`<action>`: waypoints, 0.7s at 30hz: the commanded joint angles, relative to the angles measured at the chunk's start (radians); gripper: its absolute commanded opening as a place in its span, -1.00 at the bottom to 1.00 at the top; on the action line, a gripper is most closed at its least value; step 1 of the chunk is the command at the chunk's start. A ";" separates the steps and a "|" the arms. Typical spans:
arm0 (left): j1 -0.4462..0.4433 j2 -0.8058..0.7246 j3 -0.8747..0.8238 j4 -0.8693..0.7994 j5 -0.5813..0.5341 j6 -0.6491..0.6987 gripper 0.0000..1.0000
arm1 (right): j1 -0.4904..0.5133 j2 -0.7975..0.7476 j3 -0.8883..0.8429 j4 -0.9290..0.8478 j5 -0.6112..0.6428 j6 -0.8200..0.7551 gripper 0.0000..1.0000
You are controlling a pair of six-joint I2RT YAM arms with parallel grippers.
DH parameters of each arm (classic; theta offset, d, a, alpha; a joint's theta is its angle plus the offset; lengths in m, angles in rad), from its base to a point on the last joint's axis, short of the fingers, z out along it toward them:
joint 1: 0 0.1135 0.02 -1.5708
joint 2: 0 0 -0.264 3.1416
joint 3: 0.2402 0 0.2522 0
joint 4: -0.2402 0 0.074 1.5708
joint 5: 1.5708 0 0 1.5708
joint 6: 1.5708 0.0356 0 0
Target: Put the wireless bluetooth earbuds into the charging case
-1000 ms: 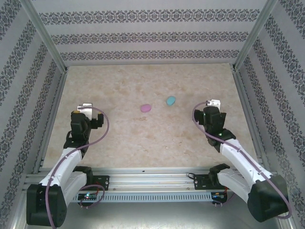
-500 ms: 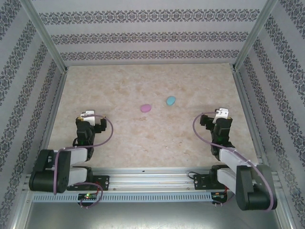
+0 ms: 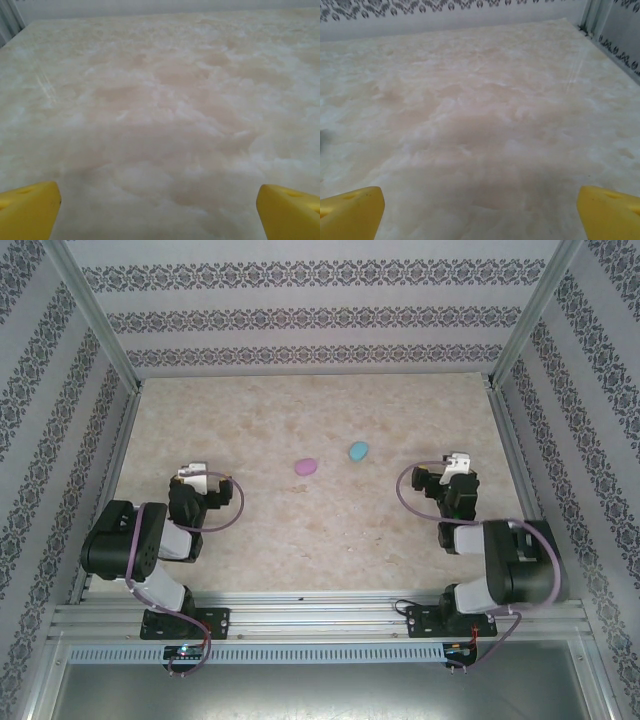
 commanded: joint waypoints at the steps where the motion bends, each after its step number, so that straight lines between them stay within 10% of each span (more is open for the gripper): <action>1: 0.006 -0.025 0.124 -0.193 0.021 -0.006 1.00 | 0.027 -0.003 0.086 -0.047 0.034 -0.024 0.96; 21: 0.006 -0.025 0.126 -0.201 0.065 0.008 1.00 | 0.058 0.007 0.103 -0.062 0.051 -0.064 0.96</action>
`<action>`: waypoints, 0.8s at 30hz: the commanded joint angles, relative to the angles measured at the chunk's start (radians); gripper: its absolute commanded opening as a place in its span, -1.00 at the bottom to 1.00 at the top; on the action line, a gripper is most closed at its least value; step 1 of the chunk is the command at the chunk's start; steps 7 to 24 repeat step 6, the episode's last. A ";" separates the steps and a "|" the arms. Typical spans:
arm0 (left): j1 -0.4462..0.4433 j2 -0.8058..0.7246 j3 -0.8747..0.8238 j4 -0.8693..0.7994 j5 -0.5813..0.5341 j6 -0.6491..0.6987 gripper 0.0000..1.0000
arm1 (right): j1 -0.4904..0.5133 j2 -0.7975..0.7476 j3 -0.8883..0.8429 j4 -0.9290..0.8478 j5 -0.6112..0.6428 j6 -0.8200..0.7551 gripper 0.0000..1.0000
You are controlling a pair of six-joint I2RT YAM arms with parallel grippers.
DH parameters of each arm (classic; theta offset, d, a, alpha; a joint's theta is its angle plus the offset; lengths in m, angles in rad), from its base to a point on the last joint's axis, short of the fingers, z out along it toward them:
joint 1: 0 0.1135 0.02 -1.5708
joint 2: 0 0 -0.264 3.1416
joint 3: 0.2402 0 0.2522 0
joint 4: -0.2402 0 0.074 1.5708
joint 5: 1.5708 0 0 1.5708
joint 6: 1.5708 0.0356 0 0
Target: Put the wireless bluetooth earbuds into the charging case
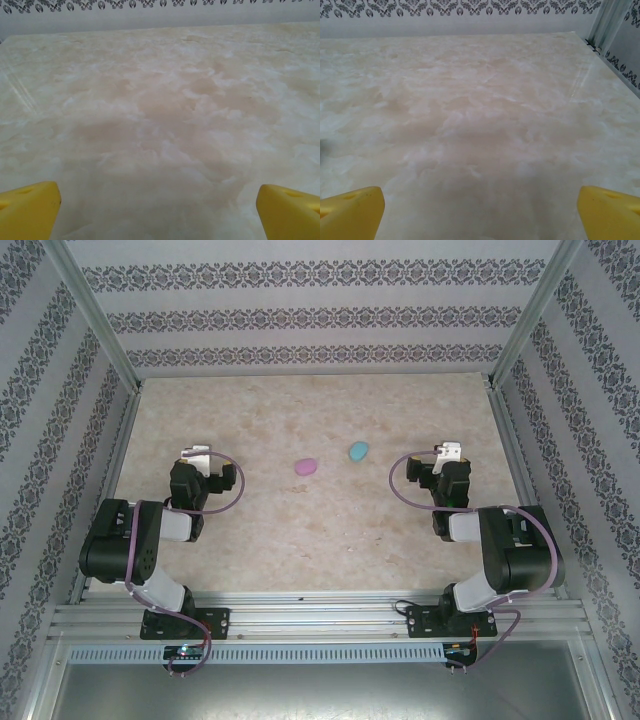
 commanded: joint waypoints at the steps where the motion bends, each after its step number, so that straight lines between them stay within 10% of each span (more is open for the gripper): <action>1: 0.007 -0.008 0.000 -0.017 0.020 0.007 1.00 | 0.002 -0.006 0.020 -0.004 -0.020 -0.020 0.96; 24: 0.006 -0.008 0.001 -0.017 0.019 0.007 1.00 | -0.008 -0.011 0.018 -0.004 -0.040 -0.014 0.96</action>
